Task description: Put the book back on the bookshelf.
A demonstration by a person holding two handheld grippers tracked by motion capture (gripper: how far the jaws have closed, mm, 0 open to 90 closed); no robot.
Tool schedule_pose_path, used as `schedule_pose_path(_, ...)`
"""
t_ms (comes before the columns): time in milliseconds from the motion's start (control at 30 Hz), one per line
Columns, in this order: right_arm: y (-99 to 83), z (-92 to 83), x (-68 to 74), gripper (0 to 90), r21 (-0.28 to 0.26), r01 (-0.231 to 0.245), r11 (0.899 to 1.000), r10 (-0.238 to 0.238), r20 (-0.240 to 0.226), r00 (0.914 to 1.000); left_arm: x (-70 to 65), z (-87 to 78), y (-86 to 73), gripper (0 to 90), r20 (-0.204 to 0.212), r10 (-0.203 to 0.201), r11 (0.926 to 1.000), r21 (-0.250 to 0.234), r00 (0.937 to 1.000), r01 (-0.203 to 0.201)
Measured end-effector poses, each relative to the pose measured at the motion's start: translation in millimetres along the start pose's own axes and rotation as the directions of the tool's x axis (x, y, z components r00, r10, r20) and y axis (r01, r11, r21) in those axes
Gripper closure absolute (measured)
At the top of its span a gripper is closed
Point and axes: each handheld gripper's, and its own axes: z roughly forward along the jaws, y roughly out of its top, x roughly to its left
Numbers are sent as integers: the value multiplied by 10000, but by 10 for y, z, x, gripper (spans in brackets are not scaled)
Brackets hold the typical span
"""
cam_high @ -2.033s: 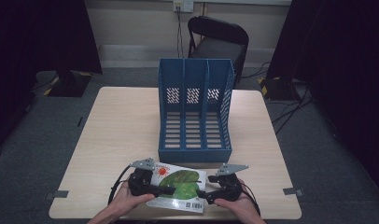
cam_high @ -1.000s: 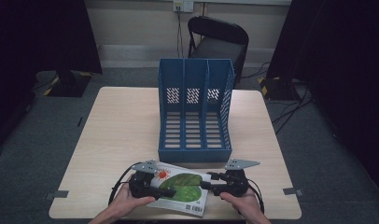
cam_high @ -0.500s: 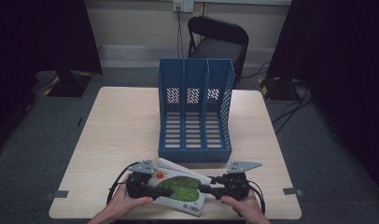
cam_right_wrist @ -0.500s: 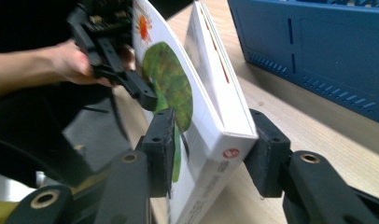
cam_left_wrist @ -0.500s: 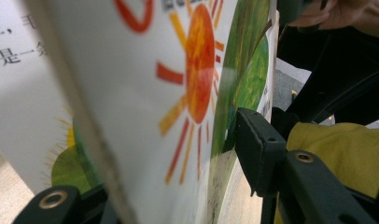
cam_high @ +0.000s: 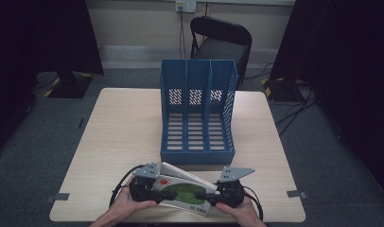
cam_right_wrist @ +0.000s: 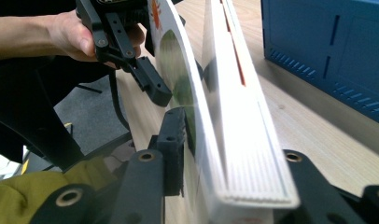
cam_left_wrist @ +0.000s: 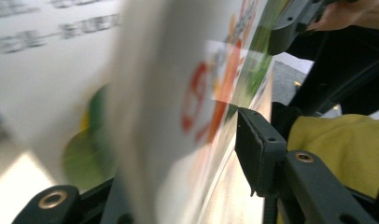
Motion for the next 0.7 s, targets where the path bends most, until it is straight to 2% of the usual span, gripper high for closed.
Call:
schedule_pose_path(33,-2,-13,0,689,-16,52,10000,-51,118,9999,14,-25,-3,596,-282,-42,9999,-130,9996,38)
schedule_pose_path(67,-5,-27,-2,703,-43,88,10000,-87,229,9997,37,-51,-9,585,-392,-135,9996,-242,9991,126)
schedule_pose_path(167,1,-37,-12,709,6,167,9999,-167,269,9995,74,-76,-21,591,-356,-298,9989,-370,9989,285)
schedule_pose_path(367,22,-47,-15,711,158,321,9994,-326,310,9990,54,-85,-20,531,-501,-287,9990,-361,9983,269)
schedule_pose_path(600,31,-58,-28,713,219,310,9993,-316,291,9991,42,-92,-21,499,-532,-219,9993,-324,9983,202)
schedule_pose_path(700,32,-70,-36,727,261,336,9991,-345,313,9989,64,-143,-30,469,-660,-403,9979,-535,9970,368)
